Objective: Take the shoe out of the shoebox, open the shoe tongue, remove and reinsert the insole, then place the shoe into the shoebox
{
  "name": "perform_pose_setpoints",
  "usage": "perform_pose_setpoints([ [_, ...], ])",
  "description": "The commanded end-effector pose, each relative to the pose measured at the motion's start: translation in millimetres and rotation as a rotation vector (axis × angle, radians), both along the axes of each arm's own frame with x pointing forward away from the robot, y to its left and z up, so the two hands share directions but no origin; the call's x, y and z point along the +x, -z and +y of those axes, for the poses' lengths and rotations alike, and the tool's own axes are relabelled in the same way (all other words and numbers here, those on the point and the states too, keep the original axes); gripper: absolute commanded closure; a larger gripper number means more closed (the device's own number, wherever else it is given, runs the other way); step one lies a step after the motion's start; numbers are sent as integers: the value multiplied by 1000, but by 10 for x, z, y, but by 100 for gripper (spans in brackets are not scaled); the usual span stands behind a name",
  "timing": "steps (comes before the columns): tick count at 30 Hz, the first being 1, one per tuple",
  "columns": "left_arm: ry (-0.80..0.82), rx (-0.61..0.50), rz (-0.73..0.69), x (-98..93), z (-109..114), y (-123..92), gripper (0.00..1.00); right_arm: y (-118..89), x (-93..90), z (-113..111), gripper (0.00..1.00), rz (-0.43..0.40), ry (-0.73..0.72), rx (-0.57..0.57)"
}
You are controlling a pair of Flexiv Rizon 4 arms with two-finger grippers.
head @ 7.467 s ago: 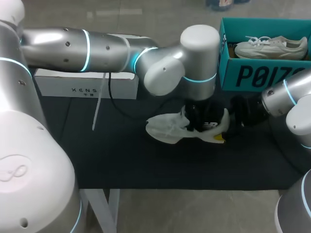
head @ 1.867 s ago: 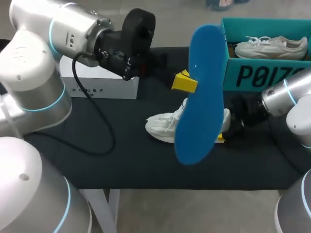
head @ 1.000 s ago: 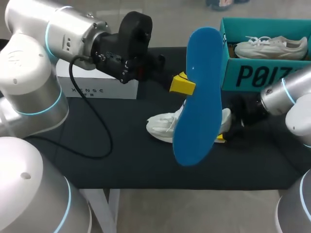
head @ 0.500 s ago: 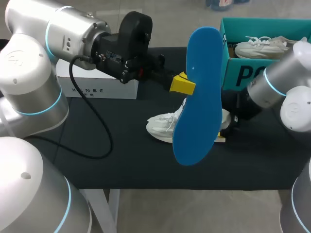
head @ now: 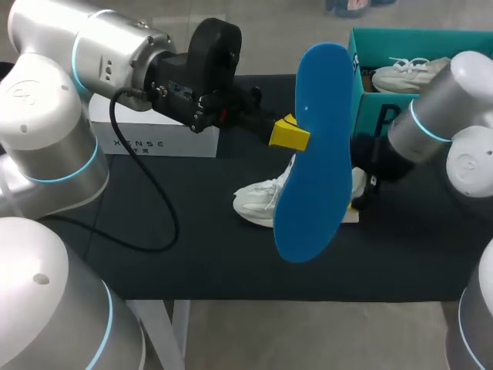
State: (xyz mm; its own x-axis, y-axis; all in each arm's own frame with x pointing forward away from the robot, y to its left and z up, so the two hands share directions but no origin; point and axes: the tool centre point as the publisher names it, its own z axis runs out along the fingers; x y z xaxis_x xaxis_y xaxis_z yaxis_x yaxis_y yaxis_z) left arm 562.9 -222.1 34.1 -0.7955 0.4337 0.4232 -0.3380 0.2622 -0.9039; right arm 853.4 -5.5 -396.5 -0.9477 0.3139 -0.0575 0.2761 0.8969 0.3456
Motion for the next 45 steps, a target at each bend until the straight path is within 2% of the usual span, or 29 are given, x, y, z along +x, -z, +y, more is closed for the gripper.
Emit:
perform_pose_setpoints([
  [1,0,-1,1,-2,-6,5,100,-336,-53,31,0,34,-15,-150],
  [14,0,-1,1,-2,-6,5,100,-635,-77,221,0,51,-133,-246],
  [17,0,-1,1,-2,-6,5,100,-651,-109,245,0,16,-168,-226],
  [45,0,-1,1,-2,-6,5,100,-651,-109,245,0,16,-168,-226],
])
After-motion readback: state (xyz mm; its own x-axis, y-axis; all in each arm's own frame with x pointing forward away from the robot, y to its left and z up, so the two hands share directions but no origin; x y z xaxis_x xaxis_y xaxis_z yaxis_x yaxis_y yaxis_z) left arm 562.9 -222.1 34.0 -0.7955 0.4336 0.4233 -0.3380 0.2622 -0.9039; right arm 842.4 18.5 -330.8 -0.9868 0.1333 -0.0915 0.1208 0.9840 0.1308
